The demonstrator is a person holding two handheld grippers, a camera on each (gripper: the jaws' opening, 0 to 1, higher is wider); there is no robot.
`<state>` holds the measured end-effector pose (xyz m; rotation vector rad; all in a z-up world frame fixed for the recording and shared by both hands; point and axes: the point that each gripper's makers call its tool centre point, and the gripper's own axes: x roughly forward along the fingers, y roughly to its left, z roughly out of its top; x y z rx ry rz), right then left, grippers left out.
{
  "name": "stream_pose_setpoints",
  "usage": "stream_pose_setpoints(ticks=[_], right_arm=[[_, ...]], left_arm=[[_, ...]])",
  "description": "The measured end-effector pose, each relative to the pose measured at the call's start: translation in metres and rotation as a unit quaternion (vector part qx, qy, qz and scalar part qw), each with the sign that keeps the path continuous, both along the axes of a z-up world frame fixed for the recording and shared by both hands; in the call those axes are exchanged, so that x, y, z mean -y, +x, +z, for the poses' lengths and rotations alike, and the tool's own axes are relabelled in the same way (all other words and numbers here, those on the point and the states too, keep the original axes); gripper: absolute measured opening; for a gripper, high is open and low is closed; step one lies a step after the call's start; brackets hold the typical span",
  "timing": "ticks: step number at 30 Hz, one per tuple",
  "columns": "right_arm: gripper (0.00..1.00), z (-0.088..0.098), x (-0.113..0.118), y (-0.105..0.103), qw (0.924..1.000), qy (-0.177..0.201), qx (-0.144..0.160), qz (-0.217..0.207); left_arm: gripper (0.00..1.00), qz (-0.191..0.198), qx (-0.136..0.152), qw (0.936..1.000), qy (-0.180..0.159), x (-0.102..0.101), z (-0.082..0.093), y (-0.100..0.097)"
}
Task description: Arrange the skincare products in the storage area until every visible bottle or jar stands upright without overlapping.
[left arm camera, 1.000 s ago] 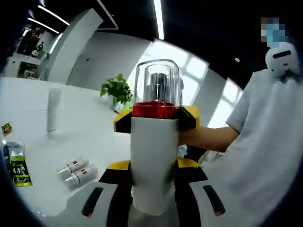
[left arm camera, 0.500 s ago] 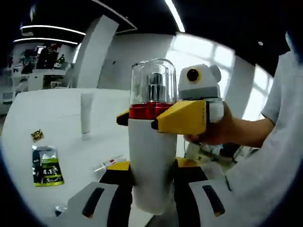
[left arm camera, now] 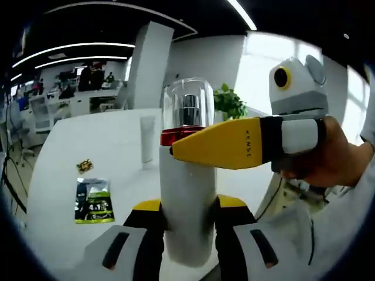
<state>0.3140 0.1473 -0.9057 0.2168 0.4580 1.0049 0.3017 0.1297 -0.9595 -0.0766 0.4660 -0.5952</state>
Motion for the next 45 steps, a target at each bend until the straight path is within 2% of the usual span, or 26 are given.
stream_pose_setpoints(ticks=[6, 10, 15, 16, 19, 24, 34, 36, 39, 40, 42, 45], right_arm=[[0.26, -0.012, 0.002, 0.003, 0.9994, 0.001, -0.033, -0.011], [0.27, -0.018, 0.002, 0.004, 0.9991, -0.003, -0.039, -0.017], [0.29, -0.023, 0.003, 0.005, 0.9984, -0.001, -0.049, -0.027], [0.31, -0.021, 0.001, 0.003, 0.9981, 0.012, -0.056, -0.022], [0.31, -0.026, 0.003, 0.006, 0.9976, 0.008, -0.062, -0.031], [0.31, -0.027, 0.006, 0.007, 0.9954, 0.029, -0.081, -0.042], [0.3, -0.034, 0.01, 0.007, 0.991, 0.049, -0.114, -0.049], [0.25, -0.032, 0.013, 0.006, 0.9909, 0.058, -0.113, -0.044], [0.24, -0.029, 0.016, 0.007, 0.9904, 0.066, -0.115, -0.039], [0.24, -0.028, 0.017, 0.007, 0.9905, 0.07, -0.114, -0.035], [0.23, -0.024, 0.018, 0.005, 0.9938, 0.061, -0.09, -0.022], [0.23, -0.019, 0.018, 0.0, 0.9975, 0.042, -0.056, 0.007]], left_arm=[[0.28, 0.005, -0.01, 0.9998, 0.016, 0.001, -0.009, -0.001], [0.27, 0.006, -0.009, 0.9995, 0.029, 0.0, -0.012, -0.002], [0.27, 0.006, -0.01, 0.9997, 0.023, 0.002, -0.012, -0.003], [0.27, 0.006, -0.009, 0.9997, 0.023, 0.002, -0.012, -0.003], [0.27, 0.003, -0.008, 0.9995, 0.03, 0.004, -0.013, -0.004], [0.27, 0.004, -0.011, 0.9997, 0.022, 0.007, -0.012, -0.005], [0.27, -0.005, -0.007, 0.9989, 0.046, 0.01, -0.017, -0.006], [0.27, -0.007, -0.004, 0.999, 0.045, 0.01, -0.017, -0.006], [0.27, -0.016, 0.004, 0.9997, 0.019, 0.014, -0.012, -0.007], [0.27, -0.02, 0.012, 0.9994, 0.024, 0.014, -0.011, -0.006], [0.27, -0.029, 0.017, 0.9993, 0.019, 0.017, -0.01, -0.006], [0.26, -0.048, 0.014, 0.9987, -0.006, 0.022, -0.009, -0.007]])
